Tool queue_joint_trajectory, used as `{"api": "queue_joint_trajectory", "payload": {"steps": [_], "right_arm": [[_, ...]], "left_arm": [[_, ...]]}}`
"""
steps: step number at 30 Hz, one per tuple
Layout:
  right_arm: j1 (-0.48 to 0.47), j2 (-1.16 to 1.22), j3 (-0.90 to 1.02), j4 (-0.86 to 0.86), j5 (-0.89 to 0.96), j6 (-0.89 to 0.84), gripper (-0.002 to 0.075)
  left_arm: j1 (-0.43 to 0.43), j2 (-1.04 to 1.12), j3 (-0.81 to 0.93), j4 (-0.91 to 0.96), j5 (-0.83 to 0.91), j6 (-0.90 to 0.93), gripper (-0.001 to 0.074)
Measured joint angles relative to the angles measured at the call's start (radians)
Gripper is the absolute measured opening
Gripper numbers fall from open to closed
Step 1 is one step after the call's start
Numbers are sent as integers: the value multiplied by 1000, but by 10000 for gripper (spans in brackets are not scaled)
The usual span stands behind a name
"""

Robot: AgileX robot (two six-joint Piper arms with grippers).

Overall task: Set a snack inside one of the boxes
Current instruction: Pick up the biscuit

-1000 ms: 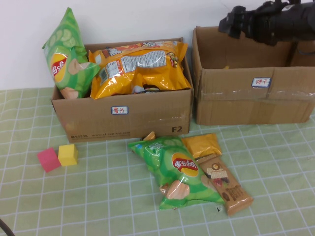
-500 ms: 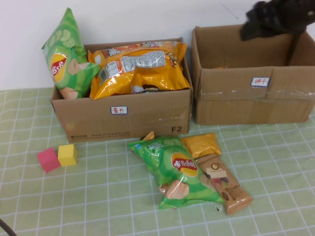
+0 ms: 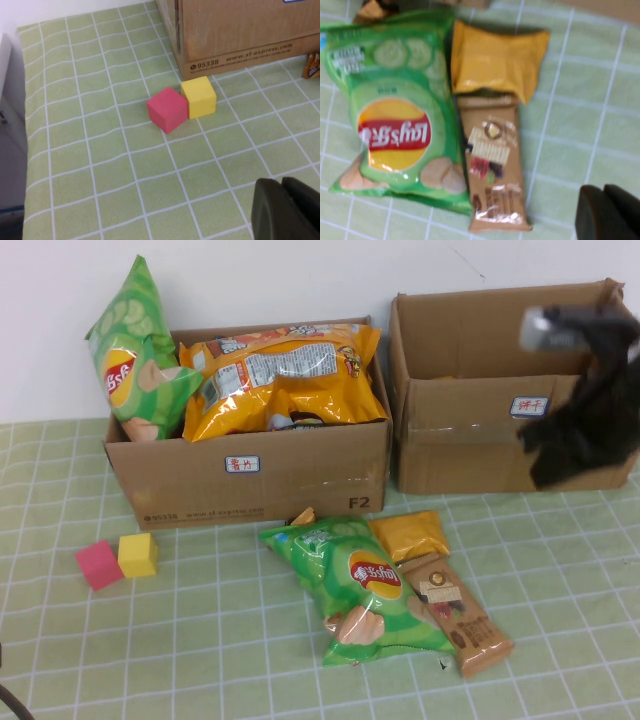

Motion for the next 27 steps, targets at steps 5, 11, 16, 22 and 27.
{"api": "queue_joint_trajectory", "payload": {"steps": [5, 11, 16, 22, 27], "right_arm": [[0, -111, 249, 33, -153, -7, 8], [13, -250, 552, 74, -322, -87, 8], [18, -249, 680, 82, -470, -132, 8], [18, -173, 692, 80, -569, -141, 6], [18, -138, 680, 117, -569, -150, 5]], "left_arm": [[0, 0, 0, -4, 0, 0, -2], [0, 0, 0, -19, 2, 0, -2], [0, 0, 0, -23, 2, 0, -2], [0, 0, 0, -23, 2, 0, -2], [0, 0, 0, -47, 10, 0, -2]]}}
